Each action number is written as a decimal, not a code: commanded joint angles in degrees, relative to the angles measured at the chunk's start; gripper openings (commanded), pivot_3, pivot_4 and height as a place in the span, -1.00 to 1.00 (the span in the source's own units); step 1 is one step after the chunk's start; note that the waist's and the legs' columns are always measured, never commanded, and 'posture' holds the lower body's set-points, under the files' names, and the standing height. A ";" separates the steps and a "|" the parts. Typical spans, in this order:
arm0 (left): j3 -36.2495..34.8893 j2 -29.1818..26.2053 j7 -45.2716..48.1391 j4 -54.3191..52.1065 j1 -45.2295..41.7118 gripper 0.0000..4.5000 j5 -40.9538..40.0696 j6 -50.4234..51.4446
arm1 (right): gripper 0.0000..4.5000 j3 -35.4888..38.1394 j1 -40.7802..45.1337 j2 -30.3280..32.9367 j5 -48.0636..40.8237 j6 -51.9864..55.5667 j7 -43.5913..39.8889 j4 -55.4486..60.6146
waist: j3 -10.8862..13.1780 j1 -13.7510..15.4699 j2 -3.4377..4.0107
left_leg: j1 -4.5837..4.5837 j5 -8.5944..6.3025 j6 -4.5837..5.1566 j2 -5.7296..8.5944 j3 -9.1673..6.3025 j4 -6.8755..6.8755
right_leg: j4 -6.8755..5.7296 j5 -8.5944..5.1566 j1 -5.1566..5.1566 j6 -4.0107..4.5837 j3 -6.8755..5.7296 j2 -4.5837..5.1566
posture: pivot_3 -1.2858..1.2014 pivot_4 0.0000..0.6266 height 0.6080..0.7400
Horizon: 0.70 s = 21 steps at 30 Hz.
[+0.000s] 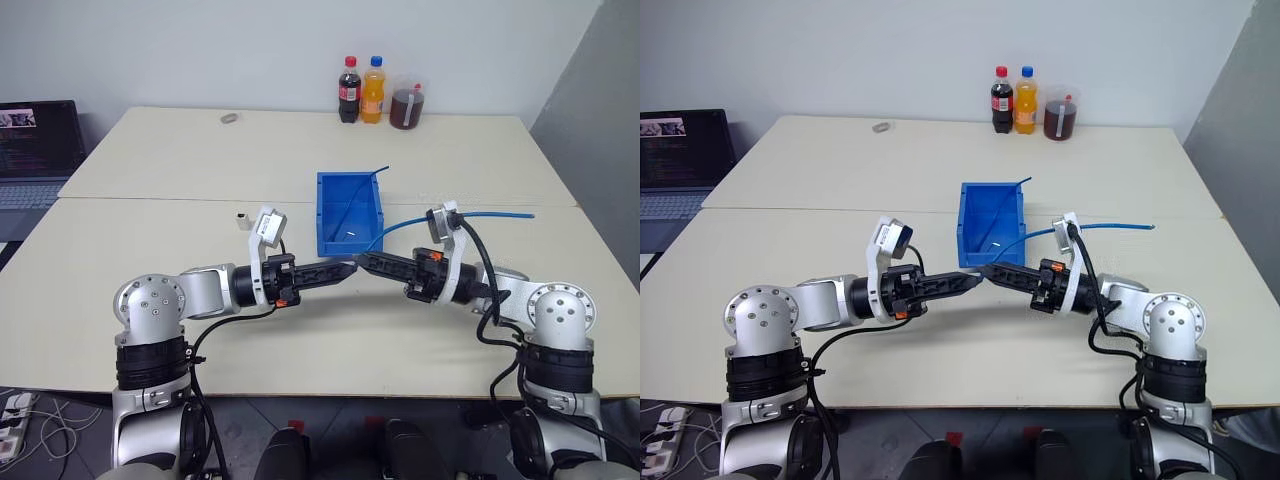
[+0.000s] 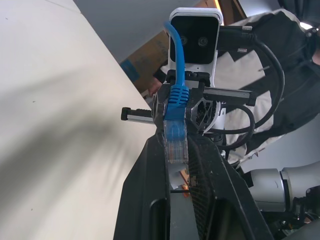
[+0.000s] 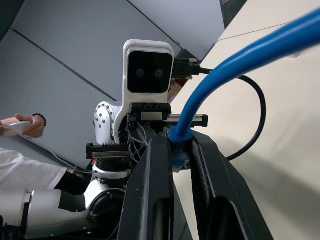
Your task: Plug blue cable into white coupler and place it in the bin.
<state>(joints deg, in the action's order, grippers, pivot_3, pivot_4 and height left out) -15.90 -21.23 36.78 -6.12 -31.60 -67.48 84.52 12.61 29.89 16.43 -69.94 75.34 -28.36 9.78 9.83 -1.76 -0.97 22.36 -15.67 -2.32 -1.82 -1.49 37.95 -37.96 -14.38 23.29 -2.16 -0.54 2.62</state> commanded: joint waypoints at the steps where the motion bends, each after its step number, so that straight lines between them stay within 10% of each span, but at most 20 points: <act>1: 0.24 -1.00 -0.11 -1.34 -0.63 -0.90 -0.56 -2.04 | -0.93 -0.55 -0.40 1.06 -1.45 -0.74 -0.86 1.62 | 0.00 0.00 0.00 | 0.00 0.00 0.00 0.00 0.00 0.00 | 0.00 0.00 0.00 0.00 0.00 0.00 | 0.03 -0.52 1.00; 4: 0.65 -1.35 0.64 -2.03 -0.14 -0.90 -0.24 -3.51 | -0.93 -0.90 0.08 1.10 -0.66 -1.94 0.01 1.26 | 0.00 0.00 0.00 | 0.00 0.00 0.00 0.00 0.00 0.00 | 0.01 0.00 0.00 0.00 0.00 0.00 | 0.03 -0.52 1.00; 5: 0.63 -1.56 0.98 -2.12 -0.01 -0.58 -0.47 -3.86 | -0.93 -0.75 0.45 0.94 -0.81 -2.20 0.56 0.90 | 0.00 0.01 0.00 | 0.00 0.00 0.00 0.00 0.00 0.00 | 0.01 0.00 0.00 0.00 0.00 0.00 | 0.03 -0.52 1.00; 21: -0.95 -11.17 7.34 0.17 -2.59 0.84 -3.04 -5.69 | -0.93 -0.53 1.93 2.13 0.86 -5.04 1.68 -0.62 | 0.04 -0.01 -0.02 | 0.05 0.00 0.00 0.00 0.00 -0.05 | 0.06 -0.01 0.04 -0.01 -0.01 0.00 | 0.03 -0.52 1.00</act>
<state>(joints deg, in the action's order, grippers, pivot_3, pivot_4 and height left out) -14.92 -29.89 42.18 -6.04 -32.16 -70.34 80.77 11.41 30.67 17.90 -69.14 71.99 -27.01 8.56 9.87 -1.77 -0.99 22.43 -15.67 -2.31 -1.83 -1.49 37.90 -37.90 -14.39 23.36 -2.18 -0.55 2.61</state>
